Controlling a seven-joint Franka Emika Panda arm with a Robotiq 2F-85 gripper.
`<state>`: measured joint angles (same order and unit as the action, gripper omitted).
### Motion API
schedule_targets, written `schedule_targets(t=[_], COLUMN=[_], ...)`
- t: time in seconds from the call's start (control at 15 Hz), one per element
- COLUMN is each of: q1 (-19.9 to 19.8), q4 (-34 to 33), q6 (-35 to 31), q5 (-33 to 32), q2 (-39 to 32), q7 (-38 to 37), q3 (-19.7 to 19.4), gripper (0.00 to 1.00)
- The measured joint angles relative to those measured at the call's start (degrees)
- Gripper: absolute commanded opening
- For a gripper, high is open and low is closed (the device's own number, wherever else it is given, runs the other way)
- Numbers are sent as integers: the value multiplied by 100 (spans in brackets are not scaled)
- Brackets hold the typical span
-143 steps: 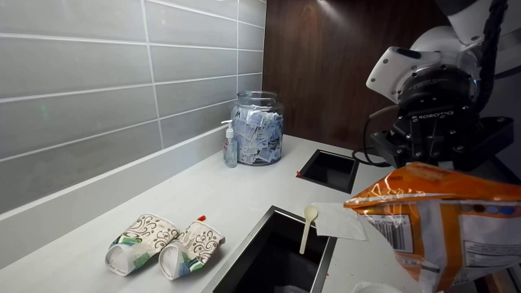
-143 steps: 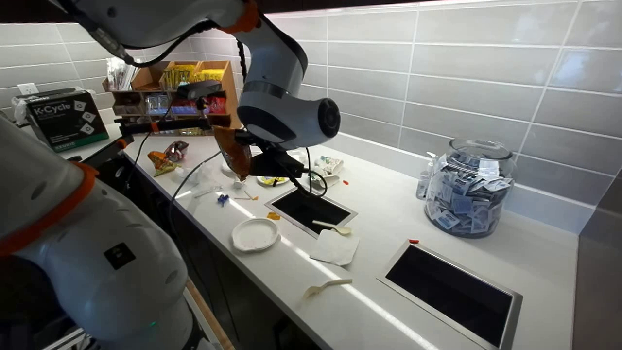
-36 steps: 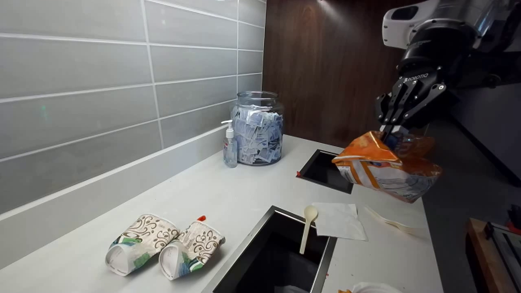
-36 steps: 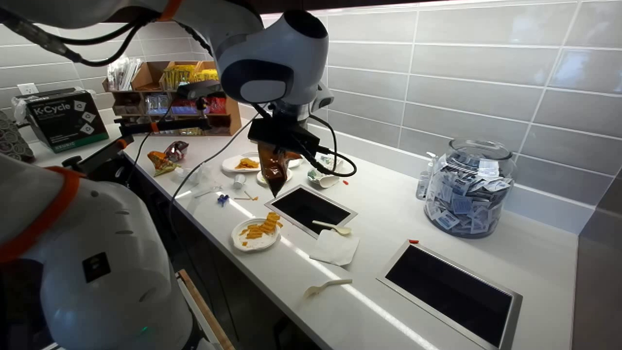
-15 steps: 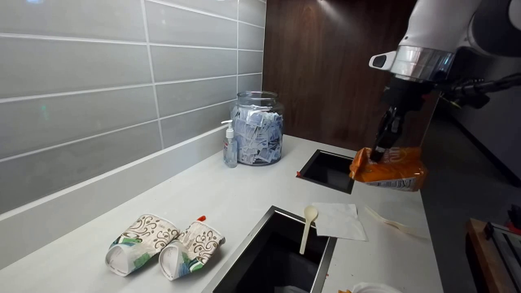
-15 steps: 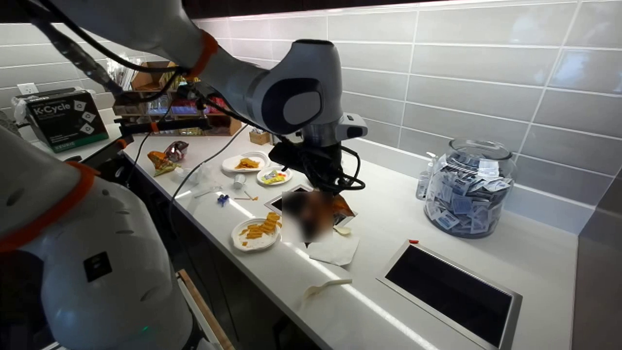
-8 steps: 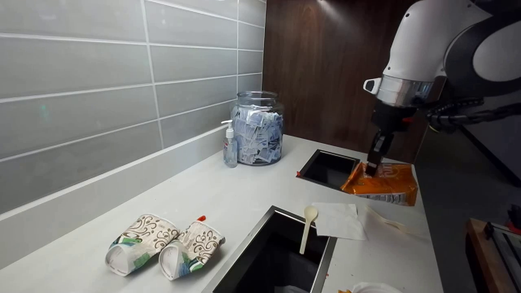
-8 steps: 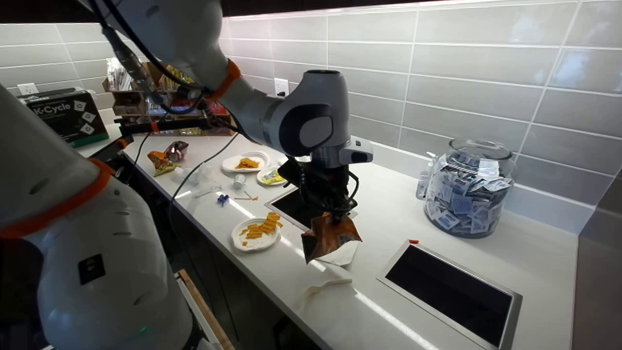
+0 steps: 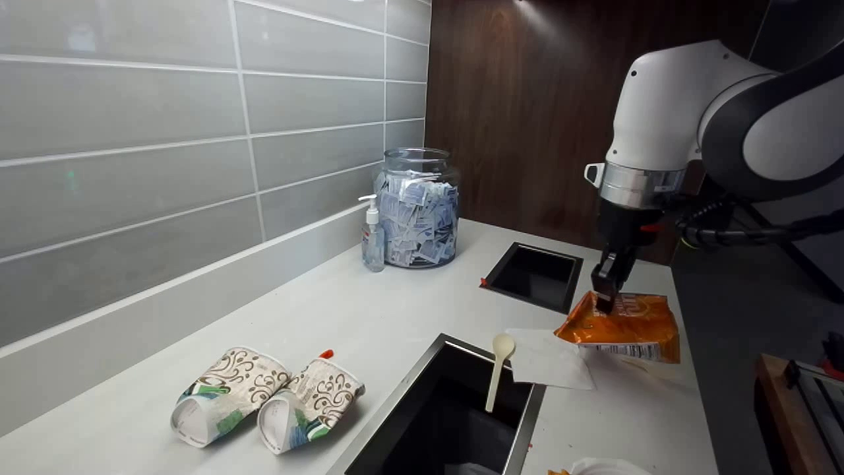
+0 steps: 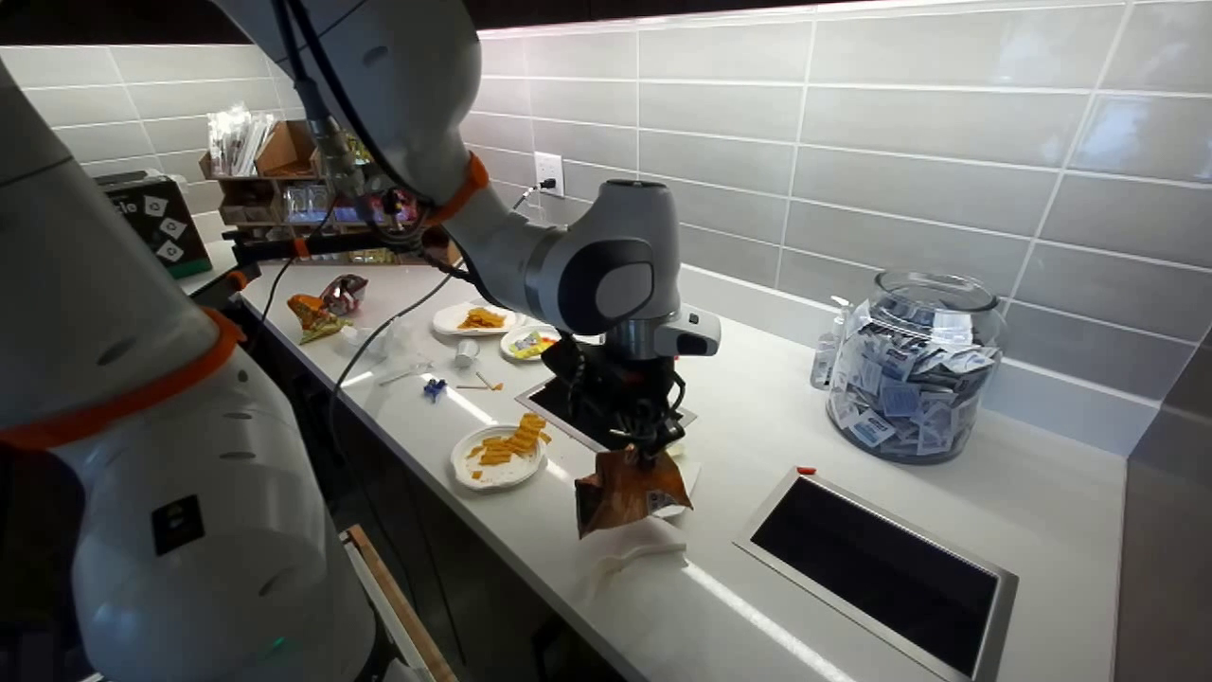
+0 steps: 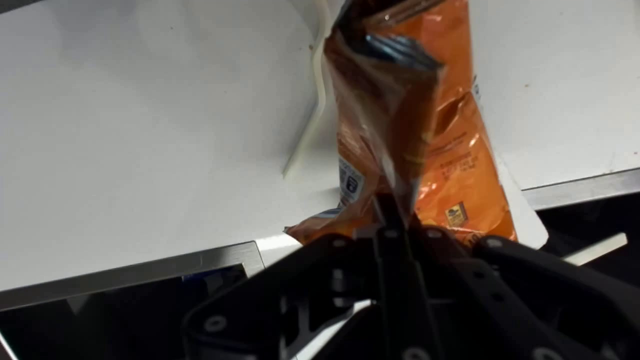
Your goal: Empty the bag of chips onto the empty white plate
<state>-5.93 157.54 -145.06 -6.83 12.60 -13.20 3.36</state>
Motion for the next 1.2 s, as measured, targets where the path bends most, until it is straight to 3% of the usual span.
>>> schedule_targets(t=[0.67,1.0,1.2], q1=[4,4,1], q4=[-23,-153,-266], q6=[-353,-312,59], q5=[-19,-18,-18], q2=[-307,-85,319], q7=[-363,-508,-557], q3=[-1,-12,-15], gripper=[99,100,99])
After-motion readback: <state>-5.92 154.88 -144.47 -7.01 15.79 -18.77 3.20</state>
